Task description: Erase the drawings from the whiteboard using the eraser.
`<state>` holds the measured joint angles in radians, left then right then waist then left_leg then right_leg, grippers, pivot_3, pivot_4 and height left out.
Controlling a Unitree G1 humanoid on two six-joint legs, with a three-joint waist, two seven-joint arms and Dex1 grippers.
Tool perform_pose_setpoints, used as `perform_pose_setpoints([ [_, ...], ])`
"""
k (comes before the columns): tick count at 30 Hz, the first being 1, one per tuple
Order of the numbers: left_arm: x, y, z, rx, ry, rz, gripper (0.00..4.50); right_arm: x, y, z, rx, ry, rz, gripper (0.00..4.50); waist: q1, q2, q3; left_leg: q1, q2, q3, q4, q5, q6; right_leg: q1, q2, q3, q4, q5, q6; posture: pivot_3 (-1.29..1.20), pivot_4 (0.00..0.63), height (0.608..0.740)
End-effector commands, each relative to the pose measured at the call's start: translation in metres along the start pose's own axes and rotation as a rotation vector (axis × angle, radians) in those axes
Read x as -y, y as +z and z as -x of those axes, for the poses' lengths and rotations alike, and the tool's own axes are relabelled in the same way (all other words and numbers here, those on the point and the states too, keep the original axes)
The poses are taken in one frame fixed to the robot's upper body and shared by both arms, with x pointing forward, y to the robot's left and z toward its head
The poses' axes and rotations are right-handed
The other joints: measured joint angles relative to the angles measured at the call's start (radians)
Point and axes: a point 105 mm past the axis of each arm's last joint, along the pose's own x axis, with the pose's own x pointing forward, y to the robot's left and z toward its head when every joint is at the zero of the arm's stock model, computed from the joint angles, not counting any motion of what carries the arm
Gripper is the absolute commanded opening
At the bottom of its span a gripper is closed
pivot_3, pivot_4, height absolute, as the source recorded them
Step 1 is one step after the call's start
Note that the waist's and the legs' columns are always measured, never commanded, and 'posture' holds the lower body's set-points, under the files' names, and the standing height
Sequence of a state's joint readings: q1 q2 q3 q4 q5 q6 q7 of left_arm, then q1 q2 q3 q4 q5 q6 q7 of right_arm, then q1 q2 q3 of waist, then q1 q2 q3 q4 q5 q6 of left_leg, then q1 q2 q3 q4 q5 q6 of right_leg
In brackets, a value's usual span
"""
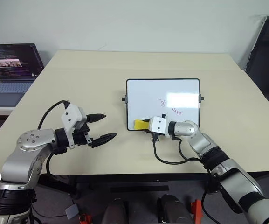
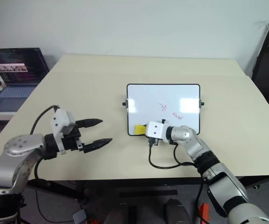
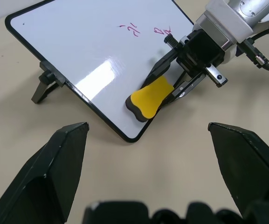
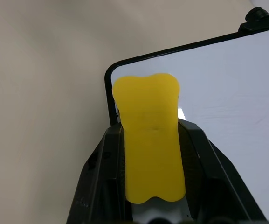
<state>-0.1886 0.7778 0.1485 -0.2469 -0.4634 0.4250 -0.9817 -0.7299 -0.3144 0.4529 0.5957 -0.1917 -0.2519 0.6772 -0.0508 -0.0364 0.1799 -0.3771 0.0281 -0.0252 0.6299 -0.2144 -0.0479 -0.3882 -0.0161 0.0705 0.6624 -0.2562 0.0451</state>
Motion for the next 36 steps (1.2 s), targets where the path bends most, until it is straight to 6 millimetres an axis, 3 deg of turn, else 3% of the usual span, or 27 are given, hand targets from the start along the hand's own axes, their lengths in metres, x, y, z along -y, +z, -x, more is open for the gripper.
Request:
perform_pose_setpoints([
  [1,-0.003,0.009,-0.003,0.028,-0.008,-0.043,4.50,0.051,-0.023,0.021,-0.116,-0.233,-0.028,1.19,0.000,0.000,0.000,0.000,0.000,0.000,0.000,0.000,0.000,0.000,0.000,0.000,0.000,0.000,0.000,0.00,0.150,0.740],
  [4,-0.004,0.011,-0.005,0.036,-0.020,-0.047,4.50,0.069,-0.011,0.025,-0.071,-0.290,-0.047,1.19,0.000,0.000,0.000,-0.001,0.000,0.000,0.000,0.000,0.001,-0.001,0.000,0.000,0.000,0.001,-0.001,0.00,0.150,0.740],
  [7,-0.004,0.014,-0.006,0.047,-0.027,-0.051,4.50,0.070,0.012,0.030,0.043,-0.236,-0.120,1.19,0.001,0.000,0.000,-0.004,0.000,0.000,-0.002,0.000,0.000,-0.002,0.000,-0.001,-0.001,0.000,-0.001,0.00,0.150,0.740],
  [10,-0.007,0.020,-0.005,0.059,-0.030,-0.056,4.50,0.065,0.058,0.055,0.230,-0.093,-0.195,1.19,0.004,0.001,0.001,-0.011,0.000,-0.001,-0.003,-0.001,-0.001,-0.007,0.000,-0.002,-0.001,-0.001,0.003,0.00,0.150,0.740],
  [14,-0.011,0.033,0.002,0.087,-0.024,-0.068,4.50,0.062,0.099,0.103,0.346,0.053,-0.270,1.18,0.006,0.003,0.002,-0.031,0.000,-0.002,-0.001,-0.002,-0.002,-0.027,0.000,-0.003,0.001,0.003,0.003,0.00,0.150,0.740],
  [17,-0.021,0.042,0.008,0.090,0.016,-0.096,4.50,0.083,0.082,0.142,0.215,-0.018,-0.229,1.18,0.010,0.003,0.002,-0.033,0.000,-0.004,-0.002,-0.004,-0.002,-0.029,0.000,-0.006,0.000,0.003,0.003,0.00,0.150,0.740],
  [21,-0.027,0.046,0.012,0.082,0.033,-0.114,4.50,0.111,0.039,0.183,0.020,-0.174,-0.238,1.18,0.013,0.003,0.003,-0.033,0.000,-0.002,-0.001,-0.004,-0.001,-0.028,0.000,-0.006,-0.003,0.001,0.002,0.00,0.150,0.740],
  [24,-0.030,0.045,0.010,0.055,0.040,-0.122,4.50,0.110,0.013,0.207,-0.095,-0.191,-0.244,1.18,0.014,0.003,0.003,-0.033,0.000,-0.001,-0.001,-0.004,-0.001,-0.028,0.000,-0.005,-0.003,-0.001,0.006,0.00,0.150,0.740],
  [29,-0.029,0.044,-0.001,0.007,0.026,-0.142,4.50,0.099,-0.001,0.215,-0.144,-0.183,-0.265,1.18,0.006,0.003,0.003,-0.032,0.000,0.001,-0.001,-0.004,-0.001,-0.028,0.001,-0.002,-0.001,-0.001,0.006,0.00,0.150,0.740],
  [36,-0.028,0.050,-0.007,0.029,0.008,-0.151,4.50,0.107,-0.002,0.216,-0.126,-0.249,-0.276,1.18,0.000,0.003,0.003,-0.032,0.000,0.000,-0.001,-0.004,-0.001,-0.028,0.001,-0.002,0.000,-0.001,0.007,0.00,0.150,0.740],
])
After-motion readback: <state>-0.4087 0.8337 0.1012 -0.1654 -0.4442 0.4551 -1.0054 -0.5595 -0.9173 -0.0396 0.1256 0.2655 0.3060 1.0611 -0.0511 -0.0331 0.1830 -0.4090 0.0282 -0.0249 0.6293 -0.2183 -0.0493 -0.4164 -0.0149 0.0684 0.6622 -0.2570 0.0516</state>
